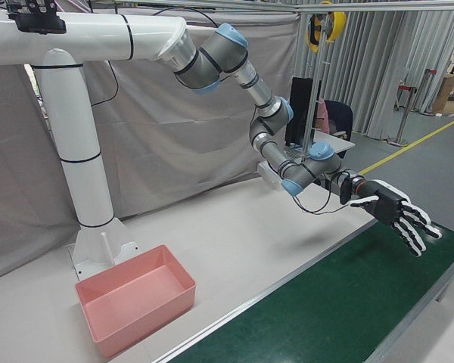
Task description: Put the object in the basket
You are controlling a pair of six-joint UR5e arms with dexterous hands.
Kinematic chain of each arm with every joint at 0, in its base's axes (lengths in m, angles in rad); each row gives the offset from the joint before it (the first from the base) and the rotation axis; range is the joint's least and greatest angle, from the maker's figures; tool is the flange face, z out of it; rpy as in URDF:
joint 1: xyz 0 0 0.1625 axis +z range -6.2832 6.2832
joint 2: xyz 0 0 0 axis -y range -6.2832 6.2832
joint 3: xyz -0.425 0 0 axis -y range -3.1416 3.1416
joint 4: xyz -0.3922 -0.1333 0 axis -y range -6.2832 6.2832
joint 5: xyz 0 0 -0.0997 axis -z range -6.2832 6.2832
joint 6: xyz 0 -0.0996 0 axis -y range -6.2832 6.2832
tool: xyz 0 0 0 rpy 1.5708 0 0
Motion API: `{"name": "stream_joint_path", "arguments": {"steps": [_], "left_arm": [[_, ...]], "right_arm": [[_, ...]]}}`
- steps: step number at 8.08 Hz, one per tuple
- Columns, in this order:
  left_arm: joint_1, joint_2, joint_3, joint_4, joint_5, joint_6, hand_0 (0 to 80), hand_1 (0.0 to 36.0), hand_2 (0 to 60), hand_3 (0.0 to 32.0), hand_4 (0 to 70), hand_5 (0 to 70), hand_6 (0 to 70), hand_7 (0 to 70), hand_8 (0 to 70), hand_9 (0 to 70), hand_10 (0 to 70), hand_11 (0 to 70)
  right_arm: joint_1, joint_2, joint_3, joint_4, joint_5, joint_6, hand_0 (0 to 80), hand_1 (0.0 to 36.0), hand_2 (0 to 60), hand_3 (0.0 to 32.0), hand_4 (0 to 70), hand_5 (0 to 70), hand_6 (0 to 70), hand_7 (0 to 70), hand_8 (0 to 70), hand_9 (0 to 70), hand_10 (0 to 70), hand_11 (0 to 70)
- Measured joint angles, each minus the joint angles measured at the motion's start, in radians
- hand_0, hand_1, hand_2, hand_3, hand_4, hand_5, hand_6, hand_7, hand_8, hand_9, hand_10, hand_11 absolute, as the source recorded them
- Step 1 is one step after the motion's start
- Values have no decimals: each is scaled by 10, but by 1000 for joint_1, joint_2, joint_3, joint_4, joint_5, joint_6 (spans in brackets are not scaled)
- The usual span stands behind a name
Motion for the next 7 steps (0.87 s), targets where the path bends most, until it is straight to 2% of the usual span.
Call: {"name": "stream_joint_path", "arguments": {"steps": [3,6,7], "left_arm": [[1,0,-4,-2,0,32,579,148,0,182,68,188,4,69,101,114,37,75],[-1,1,-4,-2,3,48,583,157,0,198,62,193,4,70,98,112,39,78],[-1,1,-3,-1,3,49,583,157,0,190,65,192,4,68,99,112,37,76]], "right_arm": [[0,0,0,1,0,-1,0,0,0,0,0,0,0,0,0,0,0,0],[0,0,0,1,0,-1,0,0,0,0,0,0,0,0,0,0,0,0],[0,0,0,1,0,-1,0,0,0,0,0,0,0,0,0,0,0,0]]}}
